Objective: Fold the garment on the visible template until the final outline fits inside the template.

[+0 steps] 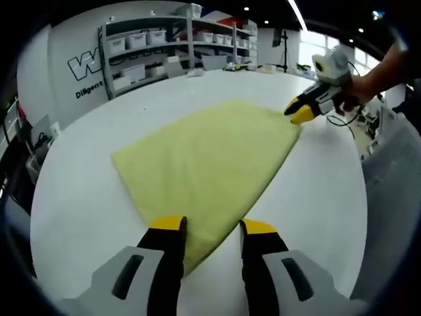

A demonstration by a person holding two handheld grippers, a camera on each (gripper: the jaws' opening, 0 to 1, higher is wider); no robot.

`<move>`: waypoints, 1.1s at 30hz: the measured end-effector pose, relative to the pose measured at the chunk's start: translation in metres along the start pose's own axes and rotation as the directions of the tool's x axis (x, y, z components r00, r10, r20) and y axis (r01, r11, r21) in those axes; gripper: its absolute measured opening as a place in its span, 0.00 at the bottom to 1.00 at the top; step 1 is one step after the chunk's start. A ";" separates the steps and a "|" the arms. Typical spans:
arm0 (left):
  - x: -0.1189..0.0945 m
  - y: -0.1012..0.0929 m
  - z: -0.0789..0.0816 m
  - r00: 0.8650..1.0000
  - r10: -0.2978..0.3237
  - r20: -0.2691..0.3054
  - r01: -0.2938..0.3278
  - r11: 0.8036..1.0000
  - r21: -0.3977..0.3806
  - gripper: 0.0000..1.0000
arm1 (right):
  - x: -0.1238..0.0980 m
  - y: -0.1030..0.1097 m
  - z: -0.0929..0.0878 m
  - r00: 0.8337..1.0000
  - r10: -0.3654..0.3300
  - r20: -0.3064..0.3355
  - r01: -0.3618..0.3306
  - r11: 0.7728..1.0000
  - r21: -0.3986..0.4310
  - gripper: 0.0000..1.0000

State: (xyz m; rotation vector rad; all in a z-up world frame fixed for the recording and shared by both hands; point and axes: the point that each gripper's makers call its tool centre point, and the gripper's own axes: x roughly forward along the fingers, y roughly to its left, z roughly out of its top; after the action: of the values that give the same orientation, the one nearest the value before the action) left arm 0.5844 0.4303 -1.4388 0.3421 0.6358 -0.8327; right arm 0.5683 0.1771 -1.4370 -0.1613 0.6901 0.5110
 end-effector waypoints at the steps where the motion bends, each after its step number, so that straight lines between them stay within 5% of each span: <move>1: 0.000 0.001 0.000 1.000 0.002 0.000 -0.002 1.000 0.001 0.32 | -0.001 -0.002 -0.006 1.000 -0.012 -0.009 0.012 1.000 -0.012 0.18; 4: 0.000 0.000 -0.001 1.000 0.005 0.001 -0.005 1.000 0.003 0.32 | -0.003 -0.009 -0.010 0.998 -0.056 0.024 0.058 0.994 -0.096 0.11; 16: 0.007 0.007 0.002 0.997 0.071 0.008 -0.070 0.996 -0.047 0.28 | 0.003 -0.018 -0.005 0.998 -0.041 0.045 0.047 0.988 -0.147 0.05; 26: 0.015 0.023 0.008 0.994 0.110 -0.013 -0.111 0.991 -0.077 0.23 | 0.021 -0.034 0.011 0.998 -0.036 0.042 0.042 0.988 -0.147 0.05; 33: 0.015 0.022 0.008 0.997 0.078 -0.006 -0.078 0.995 -0.060 0.25 | 0.020 -0.034 0.012 0.999 -0.025 0.048 0.029 0.995 -0.098 0.07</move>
State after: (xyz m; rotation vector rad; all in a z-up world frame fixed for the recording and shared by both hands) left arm 0.6126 0.4314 -1.4414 0.3118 0.6459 -0.7368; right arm 0.6048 0.1592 -1.4418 -0.2504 0.6162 0.5216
